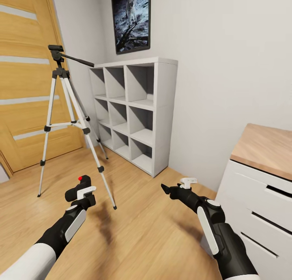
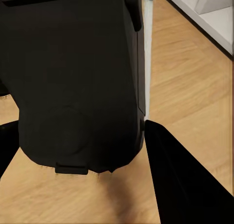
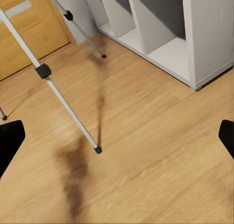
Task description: Attach the digital camera to the camera tripod in the bedroom.
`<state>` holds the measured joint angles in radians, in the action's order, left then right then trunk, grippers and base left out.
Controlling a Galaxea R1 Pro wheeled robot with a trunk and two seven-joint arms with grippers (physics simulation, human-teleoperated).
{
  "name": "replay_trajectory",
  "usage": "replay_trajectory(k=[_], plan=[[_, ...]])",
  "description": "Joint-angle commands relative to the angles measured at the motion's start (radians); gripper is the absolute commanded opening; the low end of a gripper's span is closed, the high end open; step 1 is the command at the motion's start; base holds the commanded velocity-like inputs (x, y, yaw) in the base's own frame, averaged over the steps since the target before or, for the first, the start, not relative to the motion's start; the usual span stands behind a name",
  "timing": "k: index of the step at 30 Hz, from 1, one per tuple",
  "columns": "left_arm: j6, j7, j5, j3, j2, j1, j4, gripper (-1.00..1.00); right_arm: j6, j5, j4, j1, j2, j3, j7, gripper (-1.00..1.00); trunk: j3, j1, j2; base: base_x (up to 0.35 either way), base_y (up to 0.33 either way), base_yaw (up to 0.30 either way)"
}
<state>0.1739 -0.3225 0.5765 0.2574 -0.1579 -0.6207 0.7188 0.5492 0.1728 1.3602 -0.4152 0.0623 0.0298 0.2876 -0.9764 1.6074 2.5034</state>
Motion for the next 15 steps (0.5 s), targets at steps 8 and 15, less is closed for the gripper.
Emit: replay_trajectory(k=[8,15], plan=[[0.004,-0.007,0.005,0.006,-0.002,-0.001,0.004,-1.00,0.009,0.005,0.001,0.000,0.000,0.001,-0.001,1.00,0.030,-0.004,-0.002,0.000,0.000,0.000],[0.004,-0.007,0.005,0.006,-0.002,-0.001,0.004,-1.00,0.006,0.006,0.007,0.000,-0.001,0.004,0.011,1.00,0.057,-0.007,-0.003,0.000,0.000,0.000]])
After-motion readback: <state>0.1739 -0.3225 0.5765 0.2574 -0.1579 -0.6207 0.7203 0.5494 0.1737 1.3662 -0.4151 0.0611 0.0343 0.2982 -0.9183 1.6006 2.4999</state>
